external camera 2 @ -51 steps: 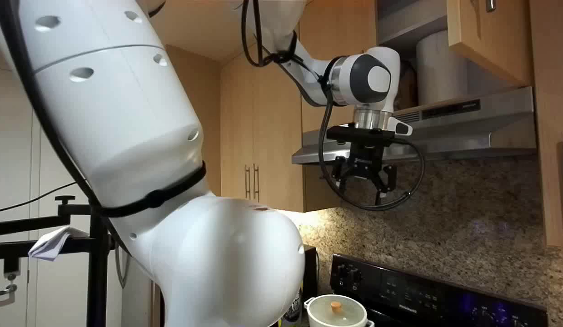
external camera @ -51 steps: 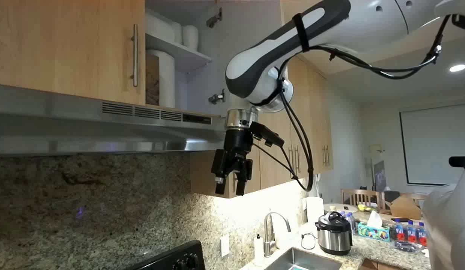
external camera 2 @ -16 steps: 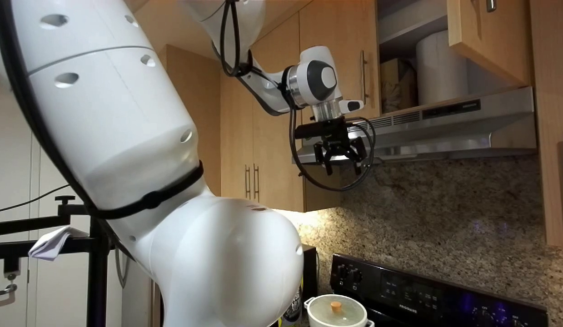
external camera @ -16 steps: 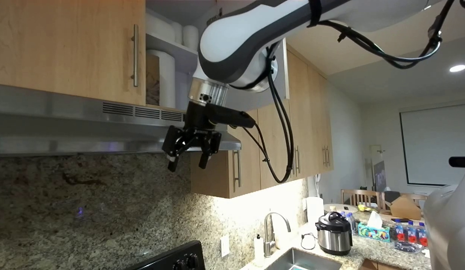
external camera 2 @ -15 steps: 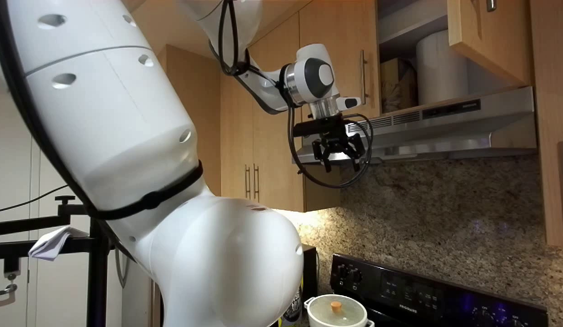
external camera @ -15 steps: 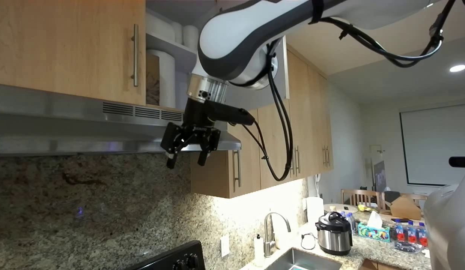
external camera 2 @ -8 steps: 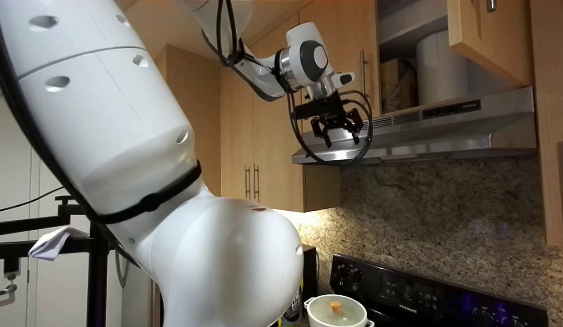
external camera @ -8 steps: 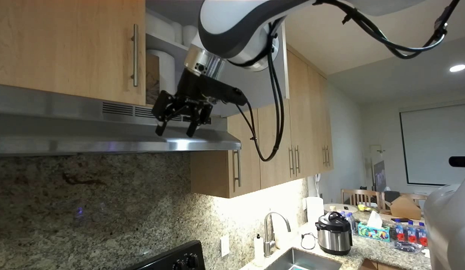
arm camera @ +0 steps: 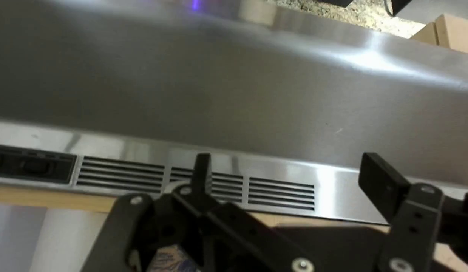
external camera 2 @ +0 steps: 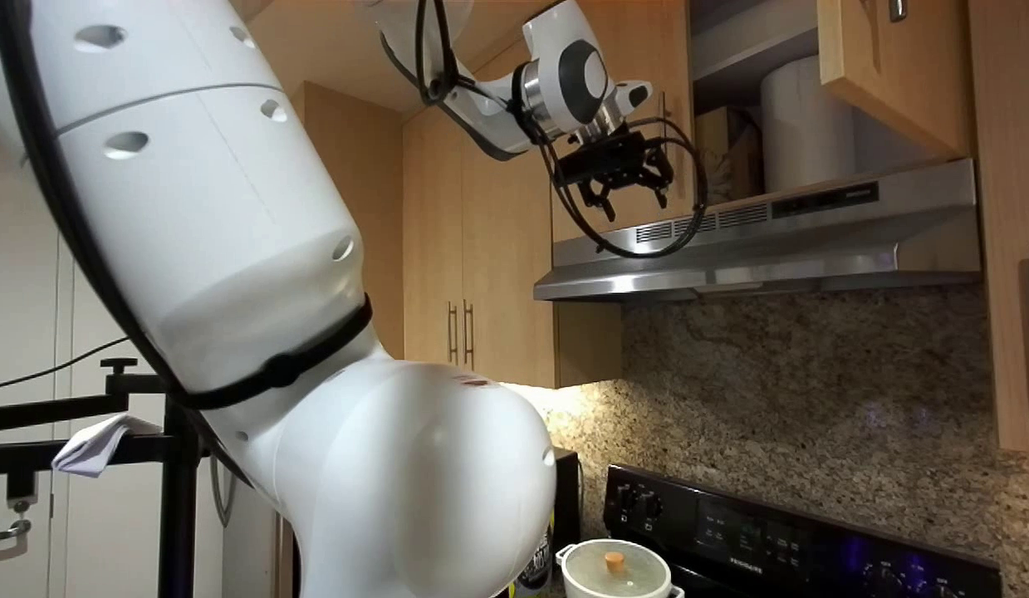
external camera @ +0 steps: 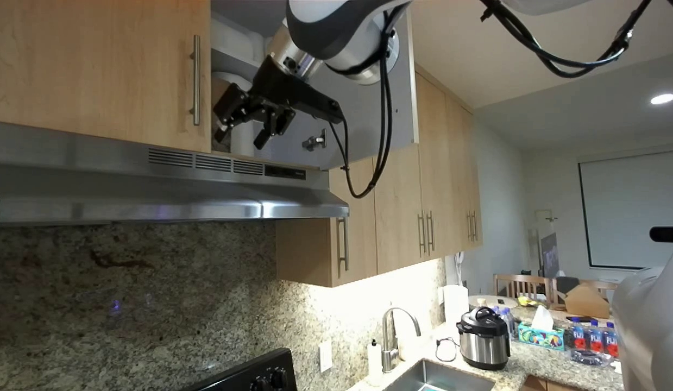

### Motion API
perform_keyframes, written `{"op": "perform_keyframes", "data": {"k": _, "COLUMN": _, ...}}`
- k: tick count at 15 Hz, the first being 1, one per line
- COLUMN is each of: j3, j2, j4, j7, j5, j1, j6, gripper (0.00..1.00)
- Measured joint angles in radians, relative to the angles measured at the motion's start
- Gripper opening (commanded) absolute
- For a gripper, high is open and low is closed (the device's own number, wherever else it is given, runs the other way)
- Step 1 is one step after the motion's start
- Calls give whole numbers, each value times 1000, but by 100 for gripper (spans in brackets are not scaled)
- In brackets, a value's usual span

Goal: Open the left door of the cabinet

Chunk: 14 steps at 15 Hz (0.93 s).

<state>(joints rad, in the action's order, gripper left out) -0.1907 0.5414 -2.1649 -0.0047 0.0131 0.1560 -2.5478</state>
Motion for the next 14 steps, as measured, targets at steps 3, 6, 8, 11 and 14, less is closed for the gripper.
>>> {"op": "perform_keyframes", "data": {"k": 3, "j3": 59, "j2": -43, "j4": 67, "j7": -112, "j5": 11, "j1": 65, "j6": -6, "gripper": 100}}
{"op": "perform_keyframes", "data": {"k": 6, "j3": 67, "j2": -54, "j4": 78, "j7": -117, "j5": 11, "j1": 71, "j6": -6, "gripper": 100}}
{"op": "perform_keyframes", "data": {"k": 8, "j3": 64, "j2": -54, "j4": 78, "j7": -117, "j5": 11, "j1": 71, "j6": -6, "gripper": 100}}
{"op": "perform_keyframes", "data": {"k": 11, "j3": 64, "j2": -54, "j4": 78, "j7": -117, "j5": 11, "j1": 71, "j6": -6, "gripper": 100}}
{"op": "perform_keyframes", "data": {"k": 14, "j3": 64, "j2": -55, "j4": 80, "j7": -117, "j5": 11, "j1": 71, "j6": -8, "gripper": 100}}
